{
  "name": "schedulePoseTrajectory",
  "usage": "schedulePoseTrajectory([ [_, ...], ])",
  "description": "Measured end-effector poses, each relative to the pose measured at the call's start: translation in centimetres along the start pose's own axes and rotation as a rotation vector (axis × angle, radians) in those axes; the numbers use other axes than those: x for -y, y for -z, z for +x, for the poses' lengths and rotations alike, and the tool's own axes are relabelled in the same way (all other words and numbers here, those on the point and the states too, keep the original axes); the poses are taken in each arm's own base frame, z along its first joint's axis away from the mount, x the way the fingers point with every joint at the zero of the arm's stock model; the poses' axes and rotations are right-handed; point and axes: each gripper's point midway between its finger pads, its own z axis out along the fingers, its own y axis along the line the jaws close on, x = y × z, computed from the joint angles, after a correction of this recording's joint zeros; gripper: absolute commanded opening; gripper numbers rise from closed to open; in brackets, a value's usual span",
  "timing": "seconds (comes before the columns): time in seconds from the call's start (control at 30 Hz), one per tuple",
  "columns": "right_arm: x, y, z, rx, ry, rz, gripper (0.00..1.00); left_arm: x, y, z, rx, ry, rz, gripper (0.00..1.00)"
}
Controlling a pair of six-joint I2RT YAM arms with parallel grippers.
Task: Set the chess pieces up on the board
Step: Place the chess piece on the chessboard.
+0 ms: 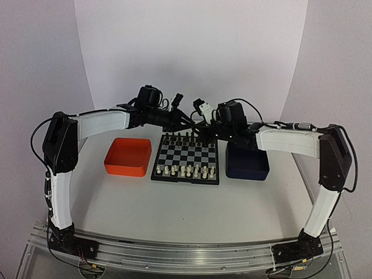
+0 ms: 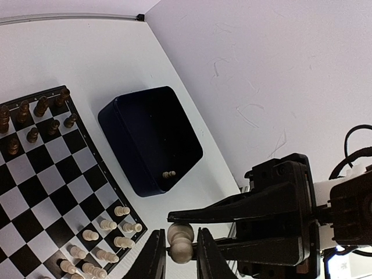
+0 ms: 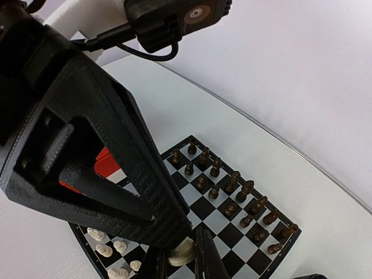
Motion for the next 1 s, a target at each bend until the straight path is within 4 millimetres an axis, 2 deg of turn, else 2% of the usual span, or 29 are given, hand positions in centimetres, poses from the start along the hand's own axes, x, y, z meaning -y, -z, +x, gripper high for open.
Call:
schedulePoseTrajectory([
  [0.07, -0.1, 0.0, 0.0, 0.001, 0.008, -0.001, 0.07, 0.0, 0.0, 0.0, 0.0, 0.003, 0.0, 0.02],
  [0.13, -0.1, 0.0, 0.0, 0.001, 0.014, 0.0, 0.1, 0.0, 0.0, 0.0, -0.001, 0.001, 0.0, 0.0],
  [0.17, -0.1, 0.0, 0.0, 0.001, 0.016, 0.001, 0.16, 0.0, 0.0, 0.0, 0.0, 0.0, 0.0, 0.0],
  [0.27, 0.0, 0.0, -0.1, 0.005, 0.018, 0.006, 0.5, 0.0, 0.0, -0.1, 0.002, -0.001, -0.001, 0.0],
  [0.33, 0.0, 0.0, -0.1, 0.005, 0.016, 0.007, 0.69, -0.1, 0.0, -0.2, 0.008, -0.001, -0.009, 0.0],
  [0.43, -0.3, 0.0, 0.0, 0.002, 0.011, -0.01, 0.83, -0.9, 0.1, -0.4, 0.025, -0.006, -0.053, 0.0],
  [0.53, -0.9, 0.4, 1.1, -0.03, -0.008, -0.038, 0.88, -2.1, 0.7, -0.7, 0.044, -0.011, -0.129, 0.0],
  [0.73, -0.8, 3.3, 4.2, -0.117, -0.044, -0.012, 0.96, -5.9, 4.6, -0.6, 0.055, -0.026, -0.368, 0.0],
  [0.83, 0.4, 4.5, 4.8, -0.146, -0.067, 0.058, 0.97, -7.5, 6.0, 0.4, 0.012, -0.033, -0.461, 0.0],
  [0.93, 2.4, 5.2, 5.3, -0.169, -0.116, 0.154, 0.97, -9.1, 6.6, 2.7, -0.079, -0.022, -0.542, 0.0],
  [1.0, 4.3, 5.7, 6.2, -0.198, -0.177, 0.231, 0.97, -10.0, 6.7, 4.3, -0.142, -0.016, -0.59, 0.0],
])
